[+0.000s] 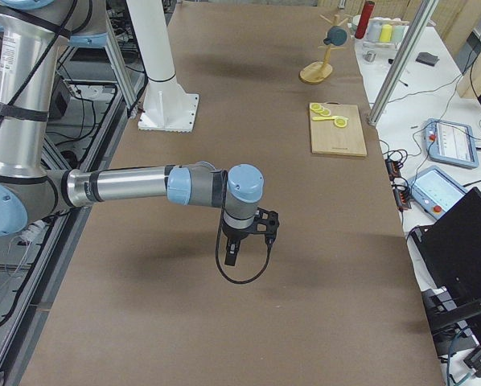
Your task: Hang cup on storage rack
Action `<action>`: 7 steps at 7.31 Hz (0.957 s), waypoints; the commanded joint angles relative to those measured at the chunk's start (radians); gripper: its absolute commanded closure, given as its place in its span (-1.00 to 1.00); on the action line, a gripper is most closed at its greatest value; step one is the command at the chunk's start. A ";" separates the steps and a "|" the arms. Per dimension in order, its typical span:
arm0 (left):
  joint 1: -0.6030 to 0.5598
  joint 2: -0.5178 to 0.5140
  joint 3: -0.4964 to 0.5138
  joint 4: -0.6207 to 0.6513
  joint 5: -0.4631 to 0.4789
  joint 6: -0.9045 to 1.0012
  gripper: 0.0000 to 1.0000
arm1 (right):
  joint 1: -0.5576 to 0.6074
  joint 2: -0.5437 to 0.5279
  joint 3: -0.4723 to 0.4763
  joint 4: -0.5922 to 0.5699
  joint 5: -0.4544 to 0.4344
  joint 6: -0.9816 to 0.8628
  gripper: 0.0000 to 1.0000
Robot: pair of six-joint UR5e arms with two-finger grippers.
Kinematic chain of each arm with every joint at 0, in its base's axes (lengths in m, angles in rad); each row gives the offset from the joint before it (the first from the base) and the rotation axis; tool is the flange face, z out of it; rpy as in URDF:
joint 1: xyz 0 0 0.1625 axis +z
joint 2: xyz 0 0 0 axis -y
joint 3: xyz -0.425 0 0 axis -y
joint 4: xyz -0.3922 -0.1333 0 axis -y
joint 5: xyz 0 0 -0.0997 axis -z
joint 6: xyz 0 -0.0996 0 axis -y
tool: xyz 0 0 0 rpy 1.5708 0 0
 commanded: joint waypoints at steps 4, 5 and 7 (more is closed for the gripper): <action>-0.004 0.002 -0.010 -0.002 0.000 0.000 -0.98 | -0.024 0.001 -0.009 0.001 0.001 0.003 -1.00; -0.004 0.002 -0.013 -0.002 0.000 0.000 -0.98 | -0.025 -0.001 -0.009 0.001 0.001 0.003 -1.00; -0.004 0.002 -0.017 -0.002 0.000 0.000 -0.98 | -0.025 0.001 -0.009 0.001 0.001 0.003 -1.00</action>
